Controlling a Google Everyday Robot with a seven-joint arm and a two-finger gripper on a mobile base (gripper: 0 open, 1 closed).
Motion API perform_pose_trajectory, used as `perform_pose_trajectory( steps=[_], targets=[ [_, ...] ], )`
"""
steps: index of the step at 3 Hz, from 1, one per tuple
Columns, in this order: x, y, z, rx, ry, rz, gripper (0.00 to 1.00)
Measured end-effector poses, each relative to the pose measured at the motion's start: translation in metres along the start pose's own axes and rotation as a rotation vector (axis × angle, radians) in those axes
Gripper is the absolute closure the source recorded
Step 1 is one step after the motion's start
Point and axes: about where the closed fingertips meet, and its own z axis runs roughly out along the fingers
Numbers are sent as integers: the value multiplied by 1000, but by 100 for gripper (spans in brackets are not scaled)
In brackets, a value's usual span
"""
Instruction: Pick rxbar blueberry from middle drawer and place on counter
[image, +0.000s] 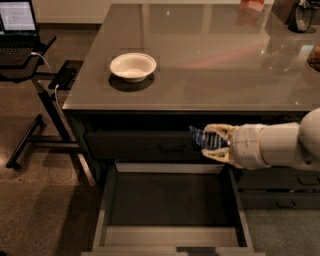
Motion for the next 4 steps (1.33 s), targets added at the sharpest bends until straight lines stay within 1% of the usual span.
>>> perform_pose_trajectory(
  steps=[1, 2, 3, 4],
  targets=[
    [-39, -44, -44, 88, -9, -114, 100],
    [-46, -57, -52, 112, -11, -131, 100],
    [-46, -57, -52, 112, -11, -131, 100],
    [-48, -81, -45, 135, -12, -156, 100]
  ],
)
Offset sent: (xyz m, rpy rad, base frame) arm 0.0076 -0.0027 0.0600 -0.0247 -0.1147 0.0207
